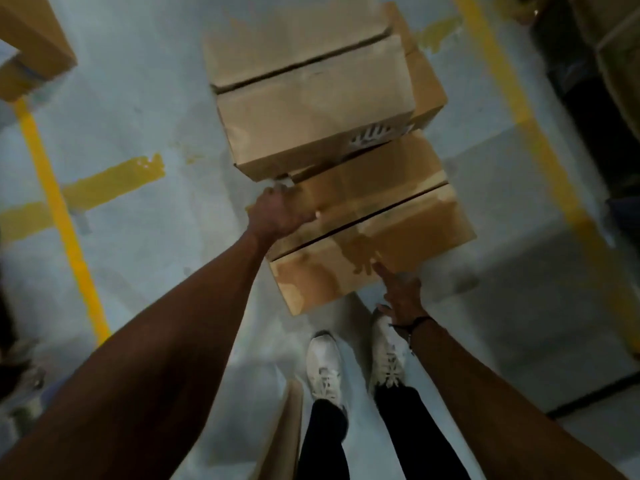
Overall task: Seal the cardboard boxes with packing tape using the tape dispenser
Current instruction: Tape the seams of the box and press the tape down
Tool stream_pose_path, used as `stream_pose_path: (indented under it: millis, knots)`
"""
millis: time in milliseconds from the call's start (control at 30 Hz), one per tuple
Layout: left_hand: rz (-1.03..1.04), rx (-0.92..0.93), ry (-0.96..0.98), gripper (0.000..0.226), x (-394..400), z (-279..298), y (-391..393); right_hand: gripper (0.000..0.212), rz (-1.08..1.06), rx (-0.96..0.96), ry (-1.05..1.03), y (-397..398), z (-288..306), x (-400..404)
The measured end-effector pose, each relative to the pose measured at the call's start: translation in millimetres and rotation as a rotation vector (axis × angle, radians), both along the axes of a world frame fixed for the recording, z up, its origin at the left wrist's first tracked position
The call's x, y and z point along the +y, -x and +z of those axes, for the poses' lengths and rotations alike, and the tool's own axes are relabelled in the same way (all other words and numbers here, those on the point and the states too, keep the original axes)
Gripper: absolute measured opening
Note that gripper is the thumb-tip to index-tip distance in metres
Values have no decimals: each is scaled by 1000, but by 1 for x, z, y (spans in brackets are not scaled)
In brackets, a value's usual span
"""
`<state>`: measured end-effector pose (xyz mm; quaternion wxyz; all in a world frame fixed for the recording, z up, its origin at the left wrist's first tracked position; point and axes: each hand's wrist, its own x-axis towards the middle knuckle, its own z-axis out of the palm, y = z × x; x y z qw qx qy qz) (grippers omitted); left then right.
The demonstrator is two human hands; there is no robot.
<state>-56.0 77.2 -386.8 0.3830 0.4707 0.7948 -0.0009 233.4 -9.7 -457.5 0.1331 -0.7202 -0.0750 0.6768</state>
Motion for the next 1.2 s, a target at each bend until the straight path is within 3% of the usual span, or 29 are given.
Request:
stream_pose_path:
  millis: [100,133,300,400,433,500,533,600,700,800,867,900,1000,1133,1200]
  knots:
    - [-71,61,66,113,25,-70,8,109,-102,28,62,10,-54,12]
    - [-80,80,99,118,29,-88,10,104,-127,-21,68,10,-71,14]
    - [-69,169,60,126,31,-149,13,133,-158,-220,15,14,-126,15]
    - [-102,157,36,131,35,-161,16,103,-74,-86,-3,15,-151,18]
    - [-116,142,41,130,38,-165,19,105,-44,-50,-25,12,-162,15]
    - [-132,127,51,131,41,-167,23,138,-108,15,-20,8,-176,9]
    - [-128,124,42,132,40,-167,24,143,-149,18,-37,9,-176,7]
    - [-127,119,7,131,36,-164,22,131,-223,0,-80,1,-173,-1]
    - [-134,94,-64,128,23,-147,13,126,-131,-22,-50,-6,-123,-3]
    - [-104,-2,-108,117,6,-117,7,74,-72,-75,-157,-17,-80,-10]
    - [-80,-65,-116,104,-4,-88,2,61,-62,-58,-153,-25,-44,-13]
    - [-70,-81,-99,101,-9,-70,-1,63,-41,-70,-147,-29,-29,-15]
    - [-1,-120,-103,97,-24,-15,-11,103,-17,-59,-188,-44,28,-16]
    - [88,-128,-146,98,-34,71,-18,132,15,-118,-161,-52,122,0]
    - [110,-139,-169,101,-37,118,-19,123,32,-162,-163,-55,178,5]
